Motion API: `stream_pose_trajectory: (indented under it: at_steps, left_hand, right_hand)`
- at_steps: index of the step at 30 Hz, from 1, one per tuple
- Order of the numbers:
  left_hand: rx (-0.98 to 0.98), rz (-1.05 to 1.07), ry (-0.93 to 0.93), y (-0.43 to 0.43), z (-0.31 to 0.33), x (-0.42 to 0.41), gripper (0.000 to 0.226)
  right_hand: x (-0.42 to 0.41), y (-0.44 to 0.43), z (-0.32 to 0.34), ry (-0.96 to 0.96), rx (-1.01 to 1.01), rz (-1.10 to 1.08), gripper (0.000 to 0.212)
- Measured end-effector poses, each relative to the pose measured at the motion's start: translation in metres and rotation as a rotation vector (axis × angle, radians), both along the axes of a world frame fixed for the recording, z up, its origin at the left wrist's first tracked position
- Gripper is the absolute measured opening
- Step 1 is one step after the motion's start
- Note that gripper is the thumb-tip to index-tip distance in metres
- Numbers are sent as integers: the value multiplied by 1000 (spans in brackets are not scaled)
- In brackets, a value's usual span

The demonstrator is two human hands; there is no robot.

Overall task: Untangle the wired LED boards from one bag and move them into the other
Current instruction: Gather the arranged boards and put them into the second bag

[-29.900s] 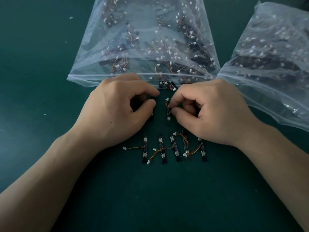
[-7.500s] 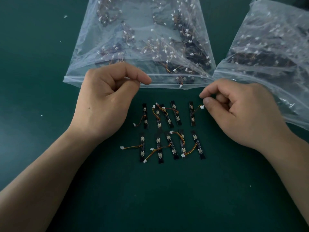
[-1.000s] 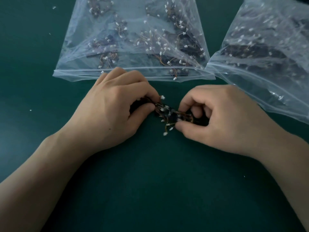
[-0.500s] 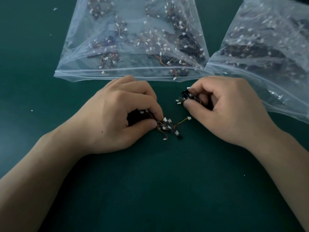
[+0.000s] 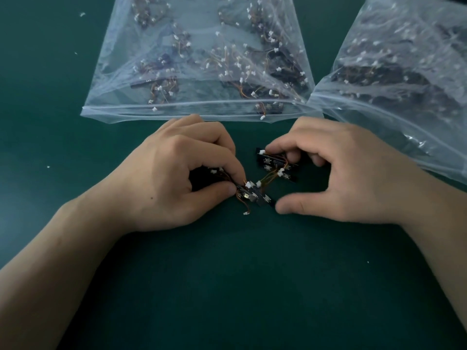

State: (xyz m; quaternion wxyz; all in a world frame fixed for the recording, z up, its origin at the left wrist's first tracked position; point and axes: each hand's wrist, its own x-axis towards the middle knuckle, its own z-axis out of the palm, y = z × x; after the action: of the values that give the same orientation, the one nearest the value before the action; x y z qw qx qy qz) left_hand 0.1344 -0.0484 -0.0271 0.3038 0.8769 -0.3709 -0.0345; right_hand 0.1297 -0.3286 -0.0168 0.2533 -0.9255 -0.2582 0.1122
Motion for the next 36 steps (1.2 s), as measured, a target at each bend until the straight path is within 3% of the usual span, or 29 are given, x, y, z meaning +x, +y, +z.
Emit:
stream_pose_trajectory:
  at_steps: [5,12,15,20,24,29,36]
  left_hand:
    - [-10,1,-17,-1,-3,-1,10]
    - [-43,14,3,1,-4,0,10]
    - [-39,-4,34,3,-4,1,10]
    - [-27,-36,66,4,-5,1,9]
    - [-48,-53,77,3,-7,0,11]
    - [-96,-27,74,-2,-9,-2,14]
    - [-156,116,32,-9,-8,-5,33]
  right_hand:
    - [-3,9,-8,-127,69,-83,48]
    - [-4,8,-10,-119,208,-43,32]
    - [-2,3,-7,-137,183,-45,41]
    - [-1,1,-7,-123,29,4,74]
    - [4,-7,-6,-48,90,42,55]
    - [5,-4,-13,-99,142,19,24]
    - [4,0,-15,-97,181,19,16]
